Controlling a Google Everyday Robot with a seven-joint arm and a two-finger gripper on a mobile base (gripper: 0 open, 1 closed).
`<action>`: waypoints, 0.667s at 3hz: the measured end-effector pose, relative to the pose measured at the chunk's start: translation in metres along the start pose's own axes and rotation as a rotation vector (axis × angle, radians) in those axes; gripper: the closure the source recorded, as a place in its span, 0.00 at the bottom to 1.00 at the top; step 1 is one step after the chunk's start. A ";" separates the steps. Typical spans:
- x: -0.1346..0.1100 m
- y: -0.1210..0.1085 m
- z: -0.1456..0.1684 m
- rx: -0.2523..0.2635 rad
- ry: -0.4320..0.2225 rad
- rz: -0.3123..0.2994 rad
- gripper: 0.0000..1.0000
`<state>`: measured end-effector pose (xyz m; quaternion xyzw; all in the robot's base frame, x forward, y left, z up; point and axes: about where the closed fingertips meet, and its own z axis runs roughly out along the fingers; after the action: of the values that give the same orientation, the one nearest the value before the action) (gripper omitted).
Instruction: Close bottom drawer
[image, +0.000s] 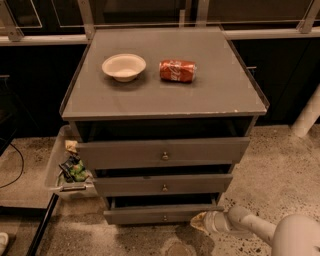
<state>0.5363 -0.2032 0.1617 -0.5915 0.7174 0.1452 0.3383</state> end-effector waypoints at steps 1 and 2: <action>0.000 0.000 0.000 0.000 0.000 0.000 0.12; 0.000 0.000 0.000 0.000 0.000 0.000 0.00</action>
Offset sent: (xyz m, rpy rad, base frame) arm 0.0000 0.0000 0.0000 0.0000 0.0000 0.0000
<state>0.5362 -0.2030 0.1616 -0.5915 0.7173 0.1453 0.3383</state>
